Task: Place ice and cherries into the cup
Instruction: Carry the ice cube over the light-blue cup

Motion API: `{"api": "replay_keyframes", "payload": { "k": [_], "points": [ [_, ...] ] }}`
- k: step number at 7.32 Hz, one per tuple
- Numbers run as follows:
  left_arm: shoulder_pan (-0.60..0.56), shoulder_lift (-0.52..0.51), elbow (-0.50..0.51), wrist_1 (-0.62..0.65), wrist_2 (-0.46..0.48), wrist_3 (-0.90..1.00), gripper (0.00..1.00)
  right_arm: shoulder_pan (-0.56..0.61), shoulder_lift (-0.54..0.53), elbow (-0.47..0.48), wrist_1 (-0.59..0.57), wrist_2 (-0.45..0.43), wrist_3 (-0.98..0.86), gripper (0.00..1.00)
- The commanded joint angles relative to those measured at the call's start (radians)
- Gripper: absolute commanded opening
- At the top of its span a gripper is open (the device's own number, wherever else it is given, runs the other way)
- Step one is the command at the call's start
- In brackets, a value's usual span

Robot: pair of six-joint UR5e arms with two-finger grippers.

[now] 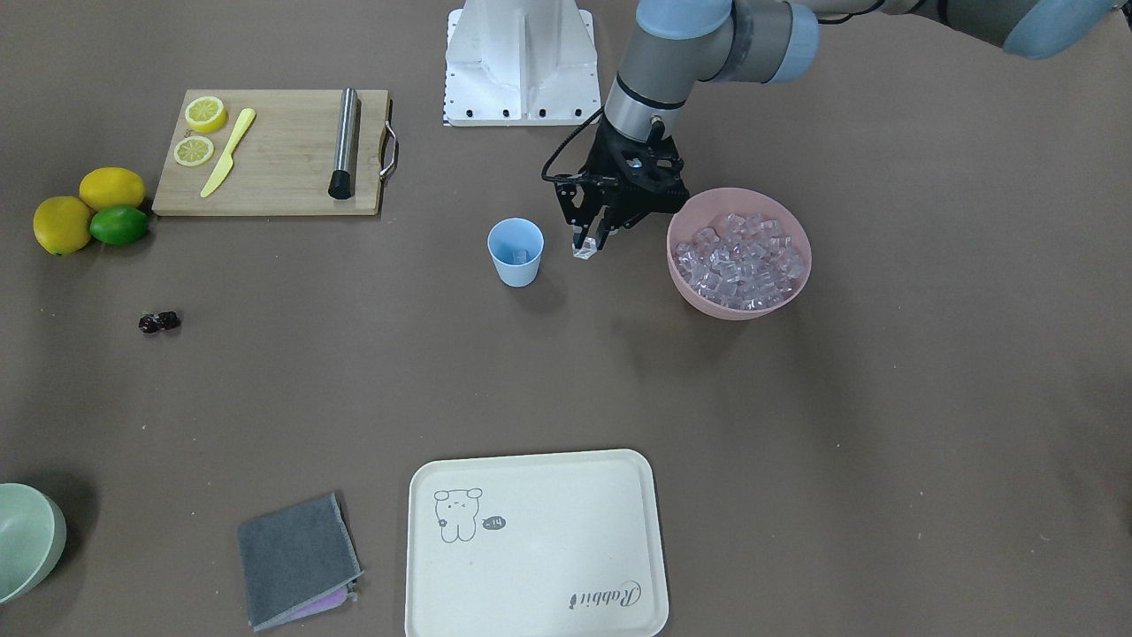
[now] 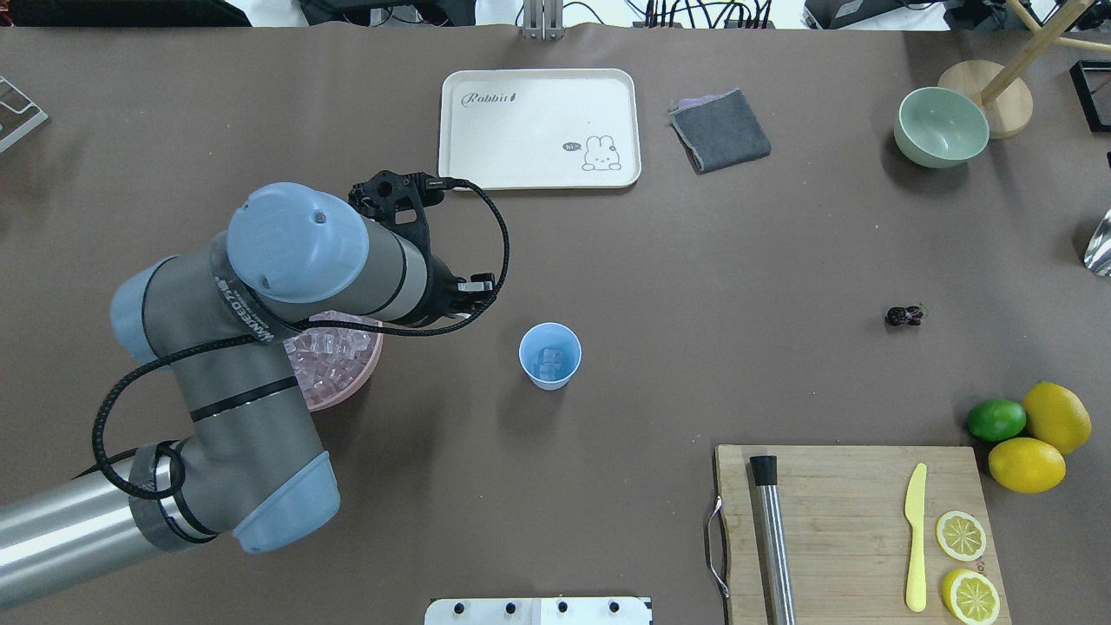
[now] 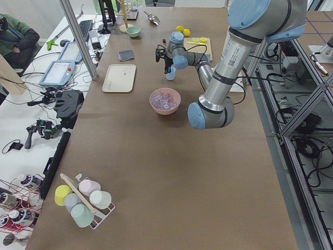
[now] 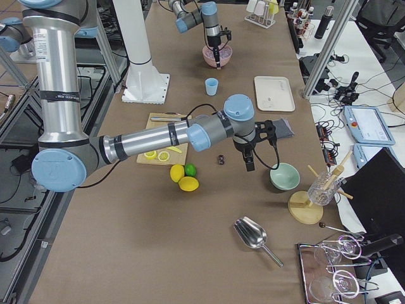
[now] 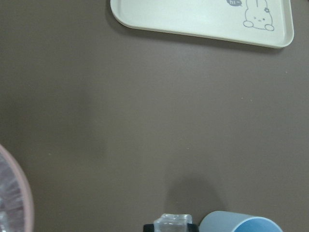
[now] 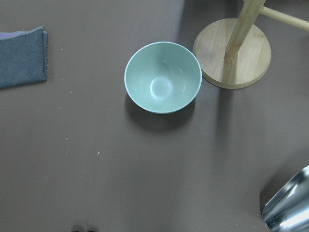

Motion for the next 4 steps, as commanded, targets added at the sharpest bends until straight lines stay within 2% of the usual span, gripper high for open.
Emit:
{"api": "replay_keyframes", "payload": {
  "k": [1, 4],
  "points": [
    [0.060, -0.030, 0.033, -0.065, 0.066, -0.101, 0.00, 0.000, 0.000, 0.002, 0.009, 0.000, 0.011, 1.00],
    [0.096, -0.038, 0.044, -0.063, 0.118, -0.105, 0.00, -0.003, -0.002, 0.002, 0.013, 0.000, 0.019, 1.00]
  ]
}}
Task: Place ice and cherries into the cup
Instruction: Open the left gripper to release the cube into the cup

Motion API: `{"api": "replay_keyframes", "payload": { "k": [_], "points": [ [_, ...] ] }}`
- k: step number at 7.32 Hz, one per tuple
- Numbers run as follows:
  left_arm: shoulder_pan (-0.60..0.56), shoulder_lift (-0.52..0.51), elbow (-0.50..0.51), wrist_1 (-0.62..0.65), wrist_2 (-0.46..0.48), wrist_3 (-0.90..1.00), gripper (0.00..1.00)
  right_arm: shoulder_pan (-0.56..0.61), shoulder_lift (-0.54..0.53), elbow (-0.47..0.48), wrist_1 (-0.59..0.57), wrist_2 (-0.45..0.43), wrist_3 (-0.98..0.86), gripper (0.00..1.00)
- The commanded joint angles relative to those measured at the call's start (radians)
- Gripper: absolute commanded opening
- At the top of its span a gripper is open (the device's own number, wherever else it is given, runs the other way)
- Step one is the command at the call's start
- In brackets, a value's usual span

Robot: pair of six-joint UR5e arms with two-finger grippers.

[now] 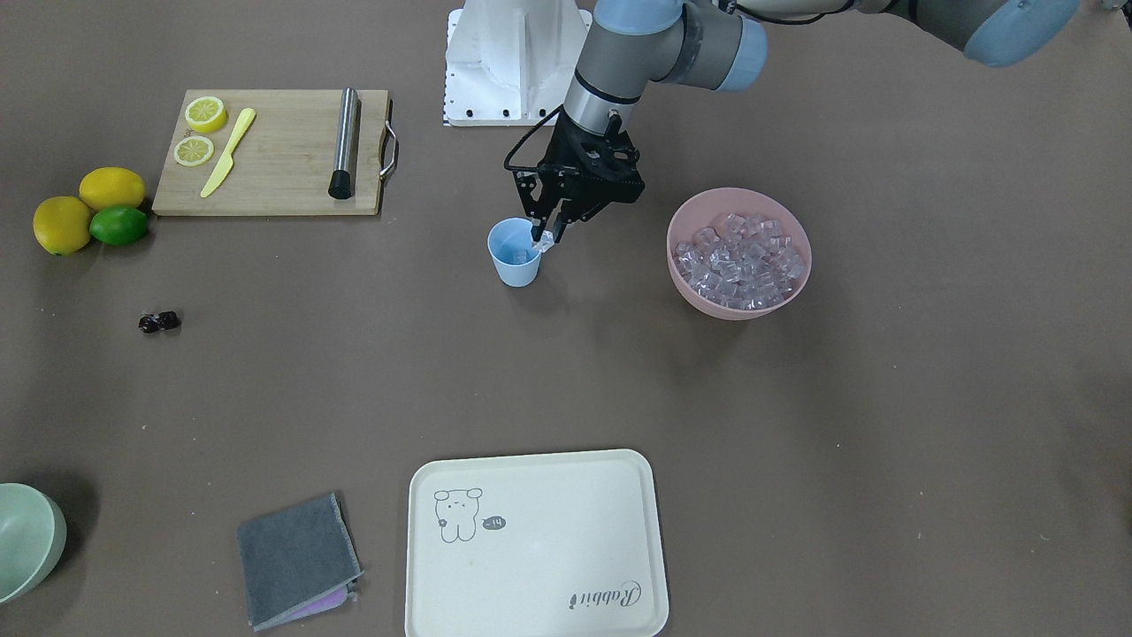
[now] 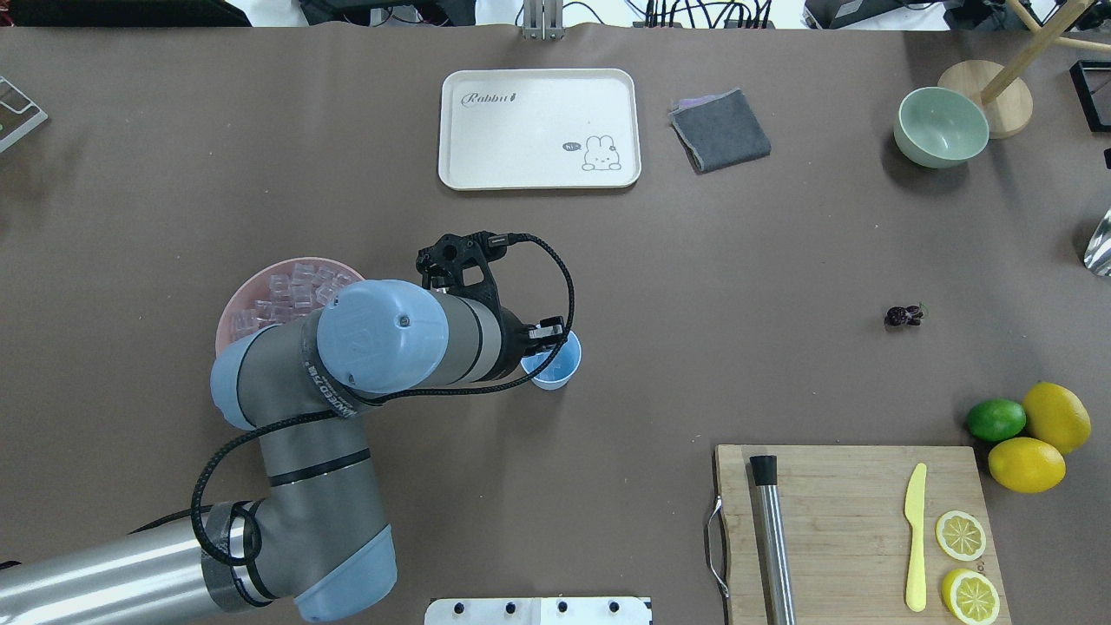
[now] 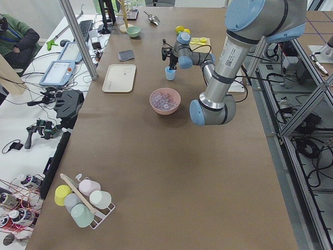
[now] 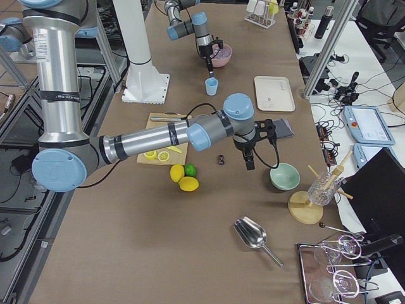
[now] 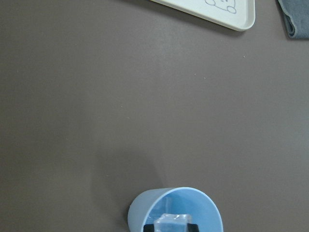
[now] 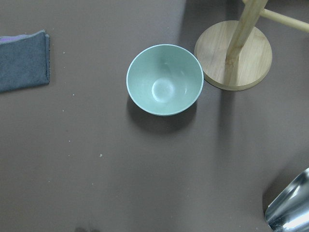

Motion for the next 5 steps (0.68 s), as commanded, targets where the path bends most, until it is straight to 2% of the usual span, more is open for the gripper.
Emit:
{"api": "replay_keyframes", "payload": {
  "k": [1, 2, 3, 4, 5],
  "points": [
    [0.023, -0.002, 0.009, -0.003, 0.034, -0.003, 0.00, -0.002, 0.000, 0.000, 0.001, 0.000, 0.001, 1.00],
    [0.023, -0.002, 0.006, -0.004, 0.032, -0.005, 0.00, -0.004, 0.000, 0.000, 0.001, 0.000, 0.001, 1.00],
    [0.020, -0.001, 0.003, -0.004, 0.032, -0.003, 0.75, -0.004, 0.000, 0.000, 0.001, 0.000, 0.001, 1.00],
    [0.020, 0.001, 0.003, -0.003, 0.032, -0.002, 0.97, -0.004, 0.000, 0.000, 0.001, 0.000, 0.003, 1.00],
    [0.020, 0.001, 0.003, -0.003, 0.034, -0.003, 0.97, -0.005, 0.000, 0.002, 0.002, 0.000, 0.021, 1.00]
  ]
}}
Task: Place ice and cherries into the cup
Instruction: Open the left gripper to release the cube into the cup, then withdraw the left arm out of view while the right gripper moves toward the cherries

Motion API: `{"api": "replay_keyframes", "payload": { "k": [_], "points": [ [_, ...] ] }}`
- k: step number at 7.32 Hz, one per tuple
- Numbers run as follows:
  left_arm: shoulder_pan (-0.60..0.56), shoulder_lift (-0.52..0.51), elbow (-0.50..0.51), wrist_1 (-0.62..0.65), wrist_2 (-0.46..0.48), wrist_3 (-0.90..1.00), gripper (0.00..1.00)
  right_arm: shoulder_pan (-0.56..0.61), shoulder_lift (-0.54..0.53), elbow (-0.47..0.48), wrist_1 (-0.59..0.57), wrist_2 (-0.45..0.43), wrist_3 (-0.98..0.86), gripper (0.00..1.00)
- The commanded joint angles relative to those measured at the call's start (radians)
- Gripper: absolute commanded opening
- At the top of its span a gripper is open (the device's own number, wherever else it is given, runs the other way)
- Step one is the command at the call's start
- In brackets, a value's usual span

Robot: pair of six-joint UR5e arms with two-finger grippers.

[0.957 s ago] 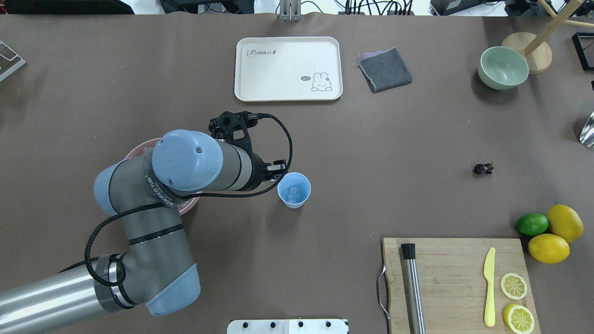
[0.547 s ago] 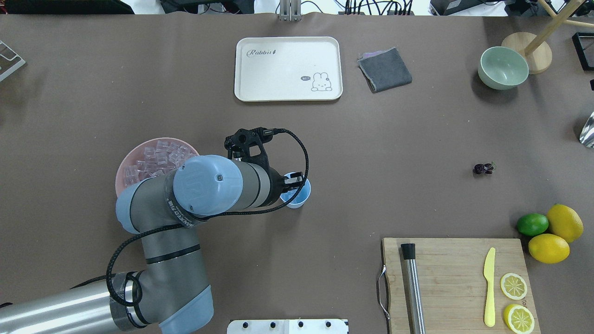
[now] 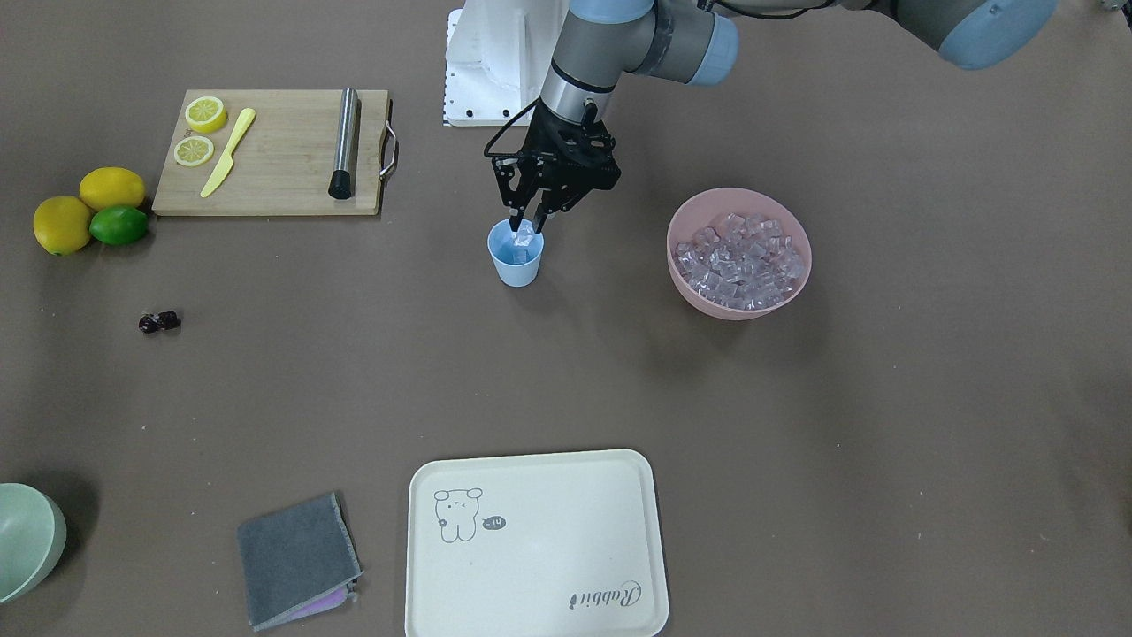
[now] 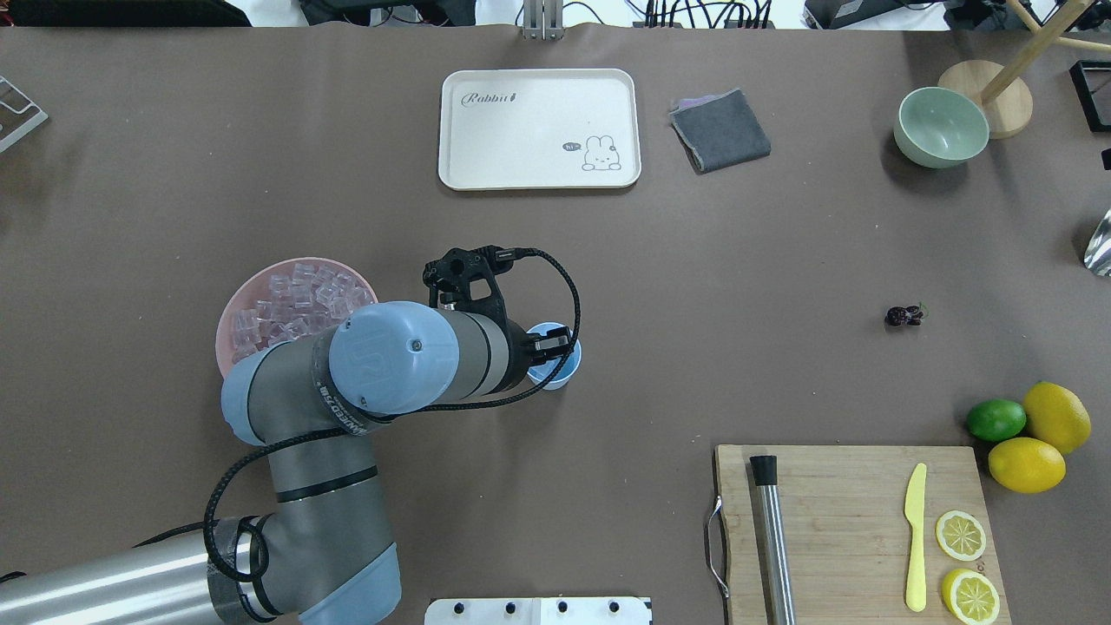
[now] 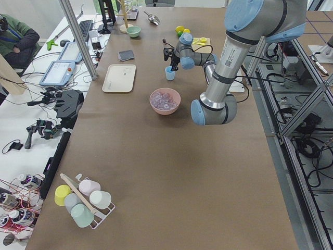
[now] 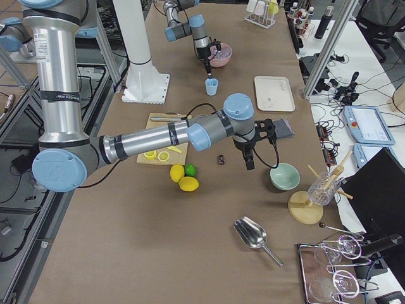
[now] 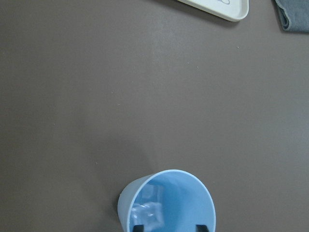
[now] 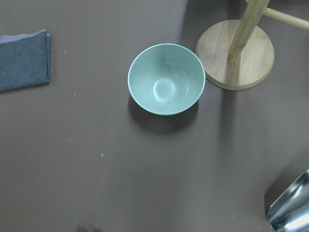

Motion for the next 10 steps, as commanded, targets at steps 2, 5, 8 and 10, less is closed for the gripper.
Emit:
{"api": "replay_keyframes", "payload": {
  "k": [2, 5, 8, 10],
  "points": [
    [-0.016, 0.007, -0.022, 0.011, -0.005, 0.007, 0.98, -0.024, 0.000, 0.013, 0.029, 0.000, 0.078, 1.00],
    [-0.071, 0.153, -0.175, 0.049, -0.043, 0.225, 0.99, -0.200, 0.038, 0.015, 0.165, -0.128, 0.379, 1.00],
    [-0.357, 0.235, -0.370, 0.484, -0.281, 0.584, 0.99, -0.339, 0.058, 0.024, 0.168, -0.233, 0.526, 1.00],
    [-0.589, 0.341, -0.427, 0.662, -0.368, 0.987, 0.99, -0.410, 0.049, 0.027, 0.187, -0.299, 0.562, 1.00]
  ]
}}
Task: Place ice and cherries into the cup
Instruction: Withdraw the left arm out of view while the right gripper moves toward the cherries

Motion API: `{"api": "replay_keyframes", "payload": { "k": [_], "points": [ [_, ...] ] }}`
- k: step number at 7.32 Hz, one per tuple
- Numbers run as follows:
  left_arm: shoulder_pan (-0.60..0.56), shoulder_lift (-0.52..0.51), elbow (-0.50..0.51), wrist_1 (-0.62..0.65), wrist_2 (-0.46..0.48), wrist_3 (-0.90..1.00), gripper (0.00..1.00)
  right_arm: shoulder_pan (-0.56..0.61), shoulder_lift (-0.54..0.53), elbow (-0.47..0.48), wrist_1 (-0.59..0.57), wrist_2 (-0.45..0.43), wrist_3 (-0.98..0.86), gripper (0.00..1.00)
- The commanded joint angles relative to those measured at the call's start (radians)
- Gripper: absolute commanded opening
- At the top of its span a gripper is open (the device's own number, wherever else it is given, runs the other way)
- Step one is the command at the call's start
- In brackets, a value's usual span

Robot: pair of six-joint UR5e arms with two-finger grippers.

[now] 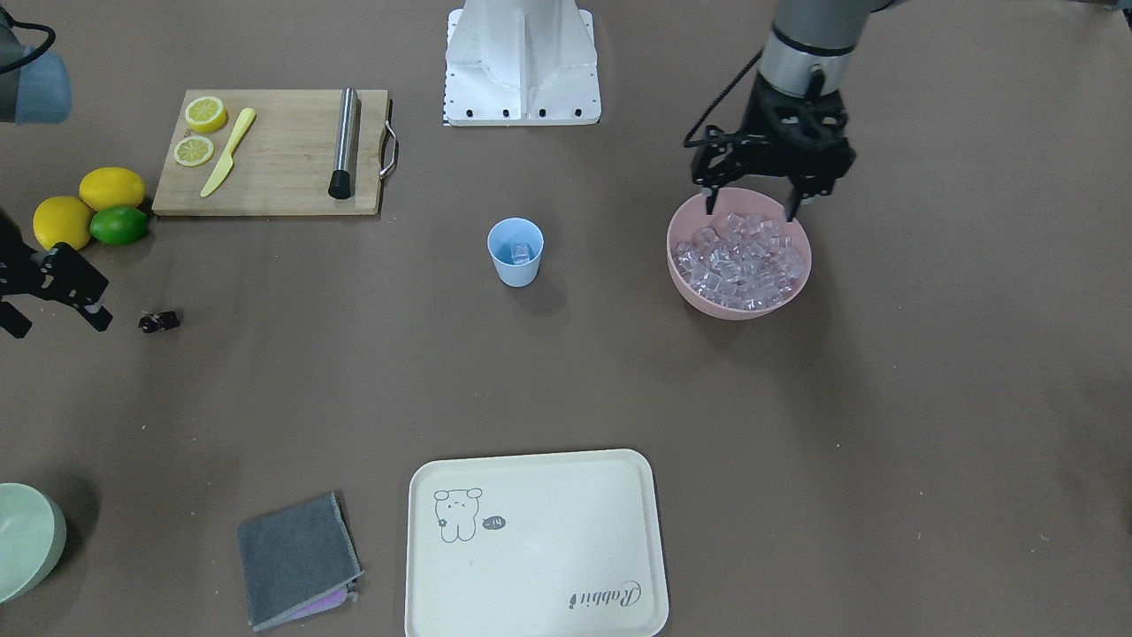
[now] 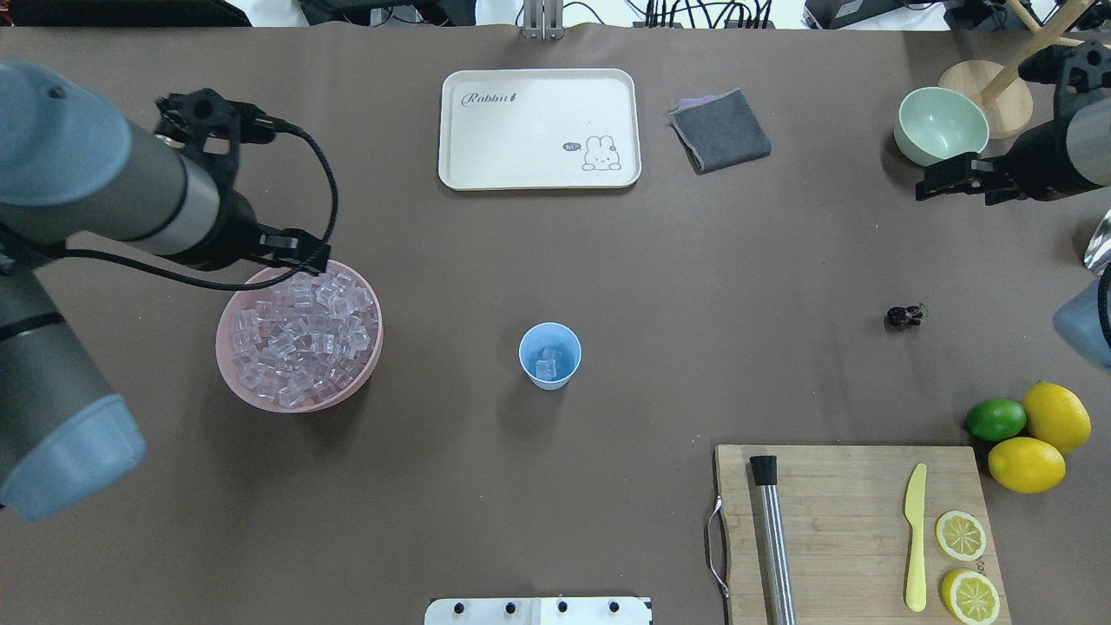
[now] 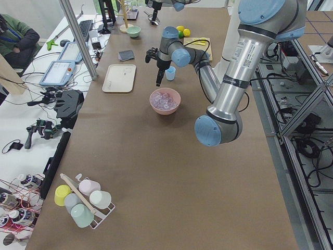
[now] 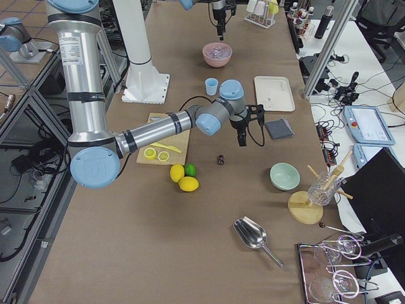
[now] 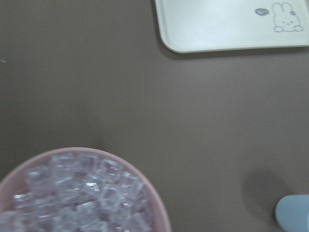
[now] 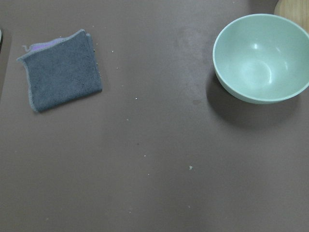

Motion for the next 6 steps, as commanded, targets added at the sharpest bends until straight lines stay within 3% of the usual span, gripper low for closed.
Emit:
{"api": "replay_keyframes", "payload": {
  "k": [1, 3, 4, 5, 6],
  "points": [
    [-0.281, 0.139, -0.026, 0.124, -0.124, 0.466, 0.99, -0.055, -0.029, 0.006, 0.009, -0.042, 0.026, 1.00],
    [-0.582, 0.267, 0.087, 0.126, -0.271, 0.786, 0.99, -0.107, -0.029, 0.006, 0.015, -0.042, 0.006, 1.00],
    [-0.723, 0.295, 0.226, 0.124, -0.343, 0.949, 0.99, -0.121, -0.038, 0.006, 0.015, -0.039, 0.003, 1.00],
    [-0.788, 0.303, 0.338, 0.124, -0.405, 1.072, 0.99, -0.127, -0.061, 0.006, 0.015, -0.040, -0.026, 1.00],
    [-0.813, 0.348, 0.380, 0.113, -0.407, 1.111, 0.99, -0.127, -0.095, 0.006, 0.030, -0.037, -0.061, 1.00]
  ]
}}
